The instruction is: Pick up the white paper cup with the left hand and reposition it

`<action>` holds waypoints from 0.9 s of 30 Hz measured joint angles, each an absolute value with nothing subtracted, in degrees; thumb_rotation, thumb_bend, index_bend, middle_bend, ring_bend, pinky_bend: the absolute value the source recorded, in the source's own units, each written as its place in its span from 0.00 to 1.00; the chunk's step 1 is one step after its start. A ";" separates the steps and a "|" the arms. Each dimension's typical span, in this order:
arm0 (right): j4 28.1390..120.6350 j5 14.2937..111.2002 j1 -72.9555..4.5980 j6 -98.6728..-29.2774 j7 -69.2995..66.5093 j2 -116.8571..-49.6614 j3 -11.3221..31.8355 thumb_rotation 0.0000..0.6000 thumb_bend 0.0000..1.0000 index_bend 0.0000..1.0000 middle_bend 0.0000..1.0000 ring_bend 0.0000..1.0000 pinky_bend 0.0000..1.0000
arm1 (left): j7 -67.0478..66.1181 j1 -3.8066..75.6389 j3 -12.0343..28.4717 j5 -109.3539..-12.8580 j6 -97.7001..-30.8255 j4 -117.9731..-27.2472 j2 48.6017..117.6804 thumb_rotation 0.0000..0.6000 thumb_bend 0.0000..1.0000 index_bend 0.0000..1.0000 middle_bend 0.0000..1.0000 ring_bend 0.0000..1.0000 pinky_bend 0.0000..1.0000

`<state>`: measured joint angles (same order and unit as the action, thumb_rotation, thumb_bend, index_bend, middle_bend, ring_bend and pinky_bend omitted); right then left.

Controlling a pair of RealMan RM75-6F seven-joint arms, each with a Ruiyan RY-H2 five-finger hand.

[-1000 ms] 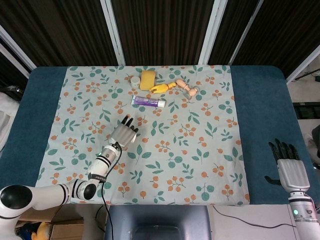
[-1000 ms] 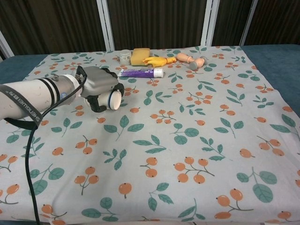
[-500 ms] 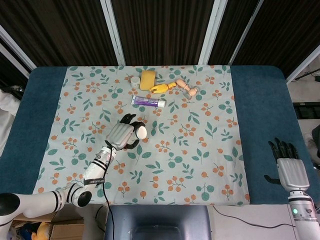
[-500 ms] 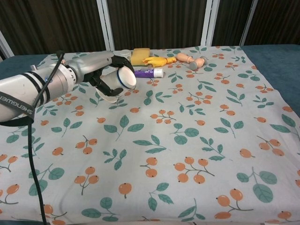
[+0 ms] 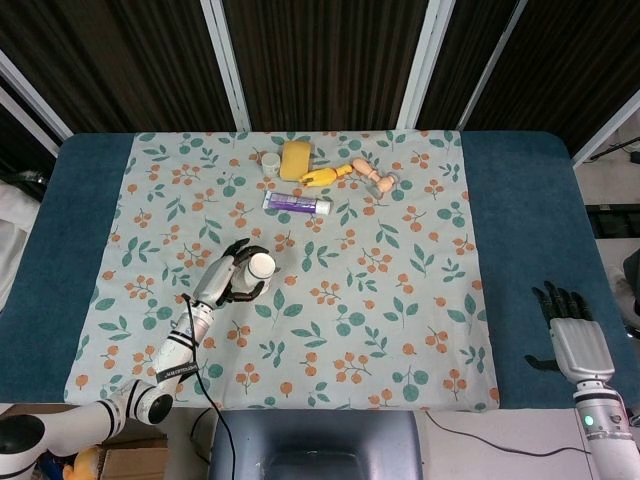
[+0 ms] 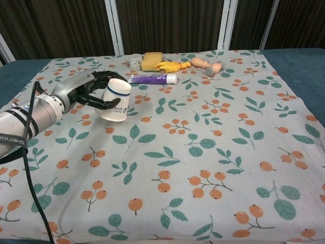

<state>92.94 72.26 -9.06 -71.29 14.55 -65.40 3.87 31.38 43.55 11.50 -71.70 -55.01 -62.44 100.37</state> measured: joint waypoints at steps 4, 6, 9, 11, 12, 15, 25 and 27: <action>92.91 72.28 -9.07 -71.16 14.33 -65.19 3.70 1.00 0.24 0.00 0.00 0.00 0.00 | 32.16 43.26 10.63 -73.42 -55.10 -60.61 101.20 1.00 0.43 0.29 0.17 0.00 0.00; 92.84 72.34 -9.16 -70.81 14.28 -65.04 3.49 1.00 0.24 0.00 0.00 0.00 0.00 | 32.38 43.19 9.91 -74.73 -55.06 -60.03 101.38 1.00 0.42 0.18 0.10 0.00 0.00; 92.85 72.41 -9.27 -70.72 14.14 -64.91 3.39 1.00 0.24 0.00 0.00 0.00 0.00 | 33.56 43.08 9.19 -76.11 -54.64 -59.57 101.31 1.00 0.42 0.03 0.01 0.00 0.00; 92.89 72.38 -9.27 -70.81 14.08 -64.86 3.40 1.00 0.24 0.00 0.00 0.00 0.00 | 33.99 42.96 8.93 -76.85 -54.44 -59.47 100.97 1.00 0.42 0.00 0.00 0.00 0.00; 92.90 72.35 -9.27 -70.88 14.04 -64.81 3.41 1.00 0.24 0.00 0.00 0.00 0.00 | 34.08 42.88 8.84 -77.16 -54.49 -59.51 100.74 1.00 0.42 0.00 0.00 0.00 0.00; 92.90 72.31 -9.26 -70.99 13.91 -64.68 3.42 1.00 0.24 0.00 0.00 0.00 0.00 | 34.30 42.50 8.70 -77.98 -55.31 -60.01 99.93 1.00 0.41 0.00 0.00 0.00 0.00; 92.71 74.95 -8.90 -73.72 13.17 -64.18 3.51 1.00 0.23 0.00 0.00 0.00 0.00 | 32.22 39.36 8.77 -81.12 -63.63 -70.85 91.45 1.00 0.42 0.02 0.00 0.00 0.00; 91.92 76.24 -8.64 -75.51 12.63 -64.51 3.63 1.00 0.22 0.00 0.00 0.00 0.00 | 28.10 38.65 8.48 -81.40 -64.82 -73.28 89.23 1.00 0.43 0.00 0.00 0.00 0.00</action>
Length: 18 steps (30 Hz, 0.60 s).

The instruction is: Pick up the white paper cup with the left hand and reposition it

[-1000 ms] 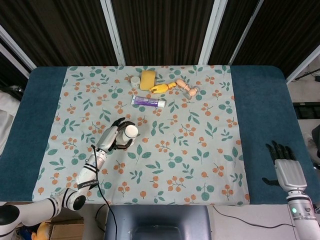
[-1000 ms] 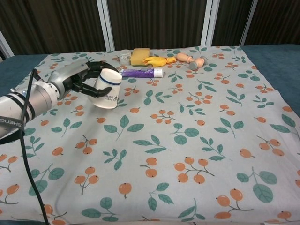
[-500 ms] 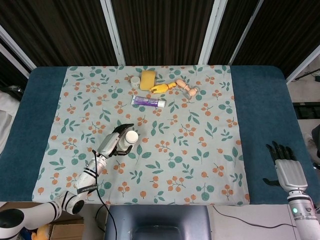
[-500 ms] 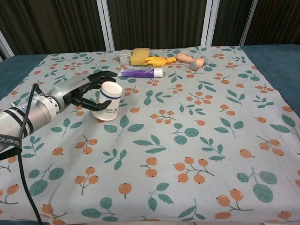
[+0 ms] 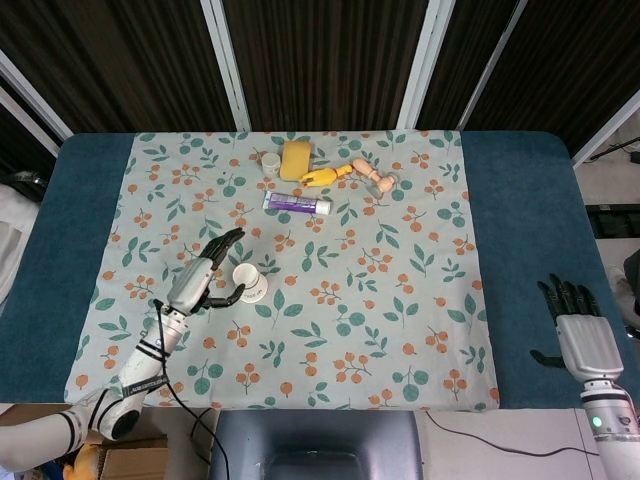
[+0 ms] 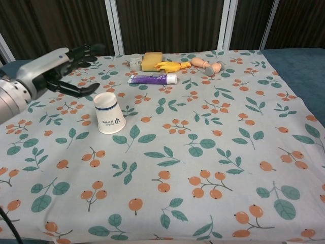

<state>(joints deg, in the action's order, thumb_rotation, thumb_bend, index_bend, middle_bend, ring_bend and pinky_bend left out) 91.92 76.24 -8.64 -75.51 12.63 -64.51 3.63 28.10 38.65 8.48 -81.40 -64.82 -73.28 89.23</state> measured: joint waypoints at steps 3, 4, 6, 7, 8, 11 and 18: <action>90.10 78.69 -8.21 -78.52 10.93 -65.58 3.90 1.00 0.22 0.00 0.00 0.00 0.00 | 17.06 36.98 7.70 -81.61 -66.35 -77.91 85.27 1.00 0.42 0.00 0.00 0.00 0.00; 89.37 79.63 -8.07 -79.46 10.24 -65.96 3.94 1.00 0.22 0.00 0.00 0.00 0.00 | 11.34 36.04 7.34 -81.67 -67.63 -79.60 83.88 1.00 0.42 0.00 0.00 0.00 0.00; 87.46 81.92 -7.70 -81.64 8.23 -66.86 3.94 1.00 0.22 0.00 0.00 0.00 0.00 | 1.94 34.26 6.71 -81.70 -70.24 -81.93 82.04 1.00 0.42 0.00 0.00 0.00 0.00; 86.70 82.81 -7.52 -82.48 7.25 -67.20 3.90 1.00 0.22 0.00 0.00 0.00 0.00 | -4.53 32.74 6.11 -81.58 -72.27 -83.52 80.82 1.00 0.42 0.00 0.00 0.00 0.00; 85.99 83.67 -7.32 -83.32 6.26 -67.52 3.84 1.00 0.22 0.00 0.00 0.00 0.00 | -9.24 31.50 5.64 -81.43 -73.79 -84.76 79.92 1.00 0.41 0.00 0.00 0.00 0.00; 84.08 86.15 -6.44 -85.98 3.83 -68.21 3.43 1.00 0.22 0.00 0.00 0.00 0.00 | -22.16 28.15 4.08 -80.68 -77.11 -87.67 77.63 1.00 0.39 0.00 0.00 0.00 0.00; 85.85 86.76 -4.82 -87.55 3.92 -66.92 2.89 1.00 0.22 0.00 0.00 0.00 0.00 | -30.32 21.07 0.79 -79.87 -81.30 -88.06 74.59 1.00 0.38 0.00 0.00 0.00 0.00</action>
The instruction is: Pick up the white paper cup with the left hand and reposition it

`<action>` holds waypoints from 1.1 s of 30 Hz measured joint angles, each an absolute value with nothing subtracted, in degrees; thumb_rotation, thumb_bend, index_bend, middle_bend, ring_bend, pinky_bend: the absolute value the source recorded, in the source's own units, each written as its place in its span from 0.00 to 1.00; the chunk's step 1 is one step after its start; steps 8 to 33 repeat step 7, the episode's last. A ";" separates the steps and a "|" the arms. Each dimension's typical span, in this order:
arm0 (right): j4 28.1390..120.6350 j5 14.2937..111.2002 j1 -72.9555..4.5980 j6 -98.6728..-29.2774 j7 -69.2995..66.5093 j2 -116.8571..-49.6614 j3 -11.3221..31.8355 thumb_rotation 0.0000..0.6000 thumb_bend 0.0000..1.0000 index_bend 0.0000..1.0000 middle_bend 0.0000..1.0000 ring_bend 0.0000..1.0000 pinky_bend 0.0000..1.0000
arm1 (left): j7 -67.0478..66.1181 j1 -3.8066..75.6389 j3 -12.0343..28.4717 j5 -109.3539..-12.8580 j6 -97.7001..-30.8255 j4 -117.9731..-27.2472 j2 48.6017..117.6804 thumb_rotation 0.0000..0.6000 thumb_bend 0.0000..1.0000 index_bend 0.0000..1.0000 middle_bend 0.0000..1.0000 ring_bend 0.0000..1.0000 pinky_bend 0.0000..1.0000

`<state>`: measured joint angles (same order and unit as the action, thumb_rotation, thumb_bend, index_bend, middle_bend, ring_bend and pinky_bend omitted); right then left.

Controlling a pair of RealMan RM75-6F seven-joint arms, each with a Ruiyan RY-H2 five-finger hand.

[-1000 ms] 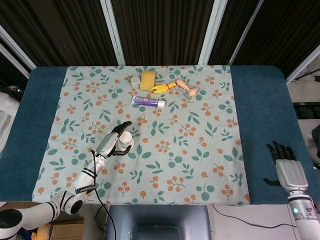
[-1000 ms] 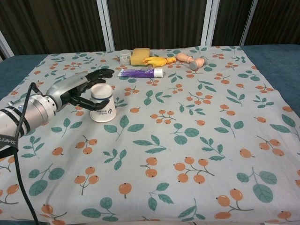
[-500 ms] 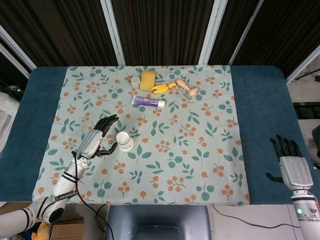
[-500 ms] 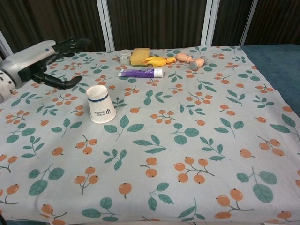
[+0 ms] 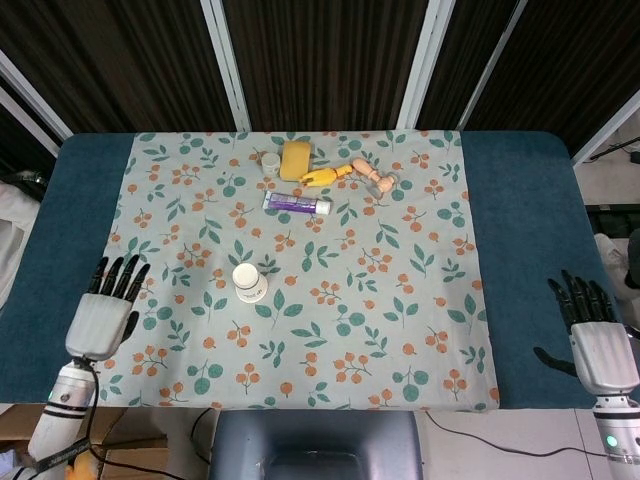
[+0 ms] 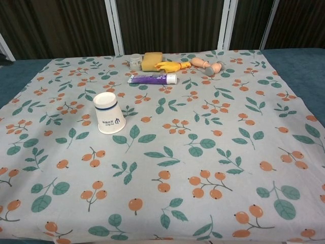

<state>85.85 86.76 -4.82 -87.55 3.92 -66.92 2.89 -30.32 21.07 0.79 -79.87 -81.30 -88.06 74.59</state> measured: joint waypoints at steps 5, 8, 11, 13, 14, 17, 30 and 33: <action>87.02 87.03 -4.67 -87.23 3.46 -66.39 2.71 1.00 0.22 0.00 0.00 0.00 0.00 | -18.32 14.69 -1.48 -80.34 -85.46 -84.80 73.65 1.00 0.39 0.00 0.00 0.00 0.00; 87.08 87.30 -4.50 -87.54 3.42 -66.46 2.70 1.00 0.22 0.00 0.00 0.00 0.00 | -12.20 12.03 -2.21 -80.59 -86.92 -83.51 73.22 1.00 0.39 0.00 0.00 0.00 0.00; 87.08 87.30 -4.50 -87.54 3.42 -66.46 2.70 1.00 0.22 0.00 0.00 0.00 0.00 | -12.20 12.03 -2.21 -80.59 -86.92 -83.51 73.22 1.00 0.39 0.00 0.00 0.00 0.00; 87.08 87.30 -4.50 -87.54 3.42 -66.46 2.70 1.00 0.22 0.00 0.00 0.00 0.00 | -12.20 12.03 -2.21 -80.59 -86.92 -83.51 73.22 1.00 0.39 0.00 0.00 0.00 0.00; 87.08 87.30 -4.50 -87.54 3.42 -66.46 2.70 1.00 0.22 0.00 0.00 0.00 0.00 | -12.20 12.03 -2.21 -80.59 -86.92 -83.51 73.22 1.00 0.39 0.00 0.00 0.00 0.00; 87.08 87.30 -4.50 -87.54 3.42 -66.46 2.70 1.00 0.22 0.00 0.00 0.00 0.00 | -12.20 12.03 -2.21 -80.59 -86.92 -83.51 73.22 1.00 0.39 0.00 0.00 0.00 0.00; 87.08 87.30 -4.50 -87.54 3.42 -66.46 2.70 1.00 0.22 0.00 0.00 0.00 0.00 | -12.20 12.03 -2.21 -80.59 -86.92 -83.51 73.22 1.00 0.39 0.00 0.00 0.00 0.00; 87.08 87.30 -4.50 -87.54 3.42 -66.46 2.70 1.00 0.22 0.00 0.00 0.00 0.00 | -12.20 12.03 -2.21 -80.59 -86.92 -83.51 73.22 1.00 0.39 0.00 0.00 0.00 0.00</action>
